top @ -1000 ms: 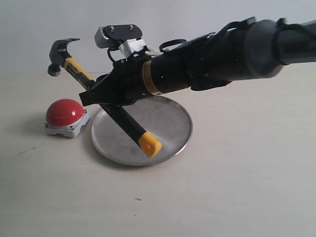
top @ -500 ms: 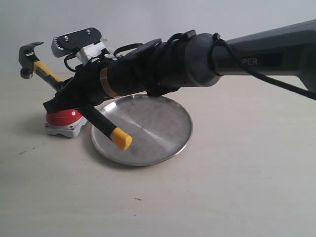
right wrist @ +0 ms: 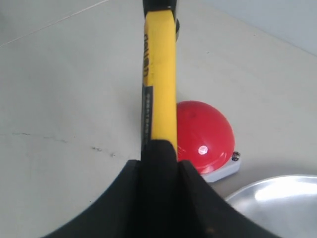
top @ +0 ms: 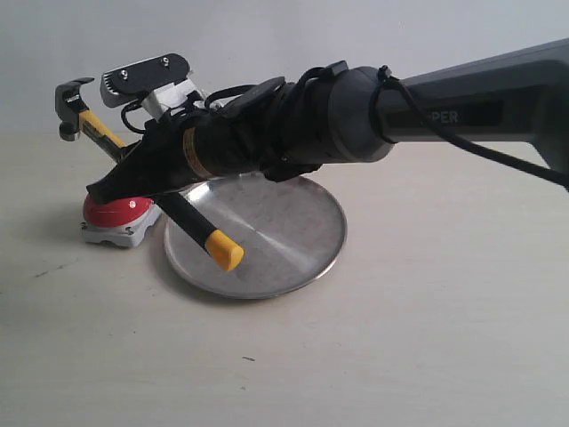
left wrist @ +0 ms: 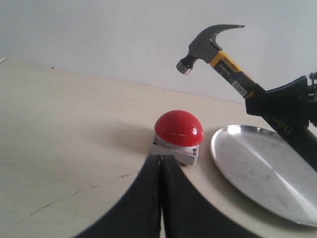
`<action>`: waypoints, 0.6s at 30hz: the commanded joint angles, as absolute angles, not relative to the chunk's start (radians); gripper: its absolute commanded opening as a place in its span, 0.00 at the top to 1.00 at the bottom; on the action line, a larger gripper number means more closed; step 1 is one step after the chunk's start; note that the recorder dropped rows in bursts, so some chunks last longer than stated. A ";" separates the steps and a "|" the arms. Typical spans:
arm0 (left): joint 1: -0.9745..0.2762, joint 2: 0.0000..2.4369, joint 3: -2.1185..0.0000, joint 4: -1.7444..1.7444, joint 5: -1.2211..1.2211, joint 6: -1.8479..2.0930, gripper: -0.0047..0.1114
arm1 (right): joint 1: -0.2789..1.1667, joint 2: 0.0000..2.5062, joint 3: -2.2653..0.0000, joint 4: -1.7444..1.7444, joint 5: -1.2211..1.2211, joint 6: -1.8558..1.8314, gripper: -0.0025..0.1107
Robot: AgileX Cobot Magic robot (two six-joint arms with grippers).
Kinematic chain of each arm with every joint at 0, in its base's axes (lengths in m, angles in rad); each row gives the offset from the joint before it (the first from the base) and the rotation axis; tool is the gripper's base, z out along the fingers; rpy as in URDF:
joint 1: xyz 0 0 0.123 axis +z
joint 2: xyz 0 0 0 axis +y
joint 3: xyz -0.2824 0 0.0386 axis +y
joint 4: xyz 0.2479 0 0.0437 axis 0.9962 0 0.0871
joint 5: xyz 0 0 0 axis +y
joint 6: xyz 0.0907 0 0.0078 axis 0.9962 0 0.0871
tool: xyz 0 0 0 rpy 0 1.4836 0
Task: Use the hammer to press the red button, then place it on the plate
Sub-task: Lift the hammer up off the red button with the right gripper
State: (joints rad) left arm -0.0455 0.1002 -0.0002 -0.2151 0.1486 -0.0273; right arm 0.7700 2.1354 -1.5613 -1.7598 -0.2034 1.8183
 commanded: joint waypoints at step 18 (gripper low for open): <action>-0.052 0.095 0.000 -0.223 0.147 -0.034 0.96 | 0.767 1.997 -1.563 -1.744 -0.148 1.860 0.98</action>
